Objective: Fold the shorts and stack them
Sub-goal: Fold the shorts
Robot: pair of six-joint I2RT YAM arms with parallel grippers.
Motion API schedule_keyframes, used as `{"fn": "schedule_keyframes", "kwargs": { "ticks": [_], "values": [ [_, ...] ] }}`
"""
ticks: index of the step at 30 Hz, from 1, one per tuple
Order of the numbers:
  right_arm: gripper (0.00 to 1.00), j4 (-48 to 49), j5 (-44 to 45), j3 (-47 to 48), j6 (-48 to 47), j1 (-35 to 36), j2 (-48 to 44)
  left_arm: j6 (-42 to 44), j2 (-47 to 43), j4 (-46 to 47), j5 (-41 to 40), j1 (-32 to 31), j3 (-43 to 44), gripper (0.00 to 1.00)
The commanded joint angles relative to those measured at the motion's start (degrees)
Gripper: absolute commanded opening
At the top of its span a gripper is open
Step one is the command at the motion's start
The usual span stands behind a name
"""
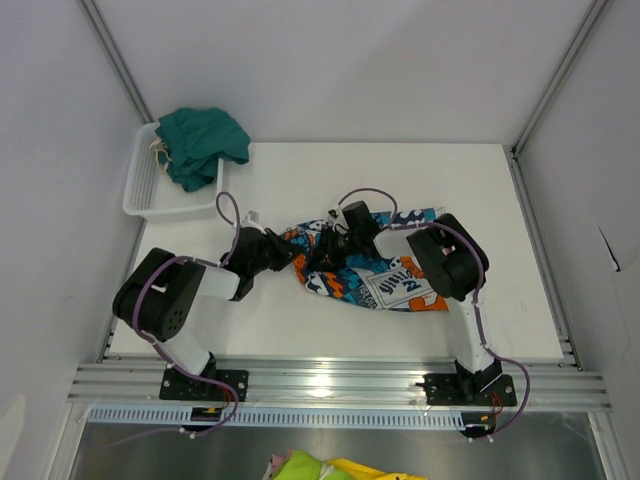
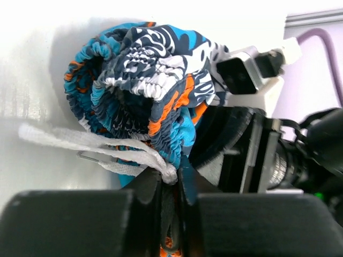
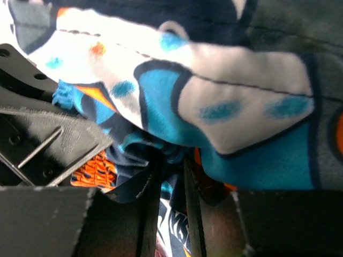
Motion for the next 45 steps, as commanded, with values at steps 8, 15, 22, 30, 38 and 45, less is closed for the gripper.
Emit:
{"fn": "schedule_keyframes", "kwargs": {
  "ticks": [8,15,22,30,38,45],
  "values": [
    [0.38,-9.3,7.0,-4.4,-6.0,-0.5,-10.0,8.5,-5.7,-18.3,-5.3,-1.1,9.2,0.00],
    [0.51,-13.8,18.2,-7.8,-9.9,-3.4,-20.6,14.7,-9.6,-33.5,-4.4,-0.3,13.7,0.00],
    [0.48,-14.9,20.2,-6.8,-11.7,-6.3,-19.6,17.2,-9.2,-32.2,2.2,0.6,10.2,0.00],
    [0.27,-5.1,10.8,-4.0,-7.0,-11.6,-9.8,23.5,-17.1,-34.4,2.6,0.8,7.8,0.00],
    [0.17,18.9,-0.1,-7.5,9.1,-16.3,-0.9,27.1,-21.0,-38.1,1.7,2.5,6.5,0.00],
    [0.31,3.2,2.4,-2.1,3.2,-15.5,-2.7,31.4,-22.8,-40.4,-0.1,3.4,7.7,0.00]
  ]
}}
